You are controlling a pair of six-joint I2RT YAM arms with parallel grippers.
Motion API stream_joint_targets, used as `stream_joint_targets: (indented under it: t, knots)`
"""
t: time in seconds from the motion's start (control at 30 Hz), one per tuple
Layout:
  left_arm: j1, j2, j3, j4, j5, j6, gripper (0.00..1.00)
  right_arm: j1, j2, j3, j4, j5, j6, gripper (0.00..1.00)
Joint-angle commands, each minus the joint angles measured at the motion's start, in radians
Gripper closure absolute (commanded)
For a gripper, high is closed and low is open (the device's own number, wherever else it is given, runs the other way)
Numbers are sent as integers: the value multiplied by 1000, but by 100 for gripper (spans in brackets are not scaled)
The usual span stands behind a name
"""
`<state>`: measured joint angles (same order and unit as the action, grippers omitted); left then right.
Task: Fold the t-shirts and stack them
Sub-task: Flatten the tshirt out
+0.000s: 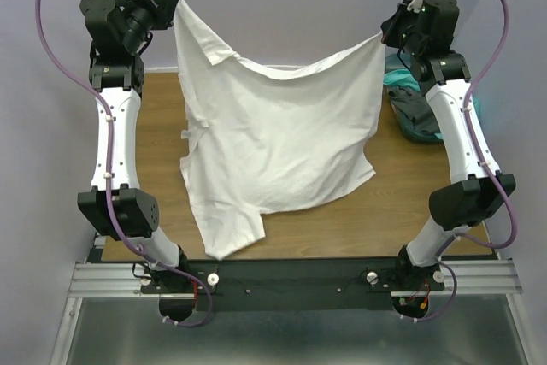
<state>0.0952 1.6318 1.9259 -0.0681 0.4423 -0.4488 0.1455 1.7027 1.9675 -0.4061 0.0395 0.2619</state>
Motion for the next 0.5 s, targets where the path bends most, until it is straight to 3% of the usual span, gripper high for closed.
stream_joint_targets:
  t: [0.0, 0.2, 0.47]
  knots:
    - [-8, -36, 70, -4, 44, 35, 100, -1, -35, 18, 50, 16, 4, 99]
    - [-9, -72, 94, -75, 26, 81, 100, -1, -84, -15, 55, 2, -24, 100]
    - [-5, -248, 71, -151, 21, 205, 100, -1, -297, -110, 53, -26, -96, 100]
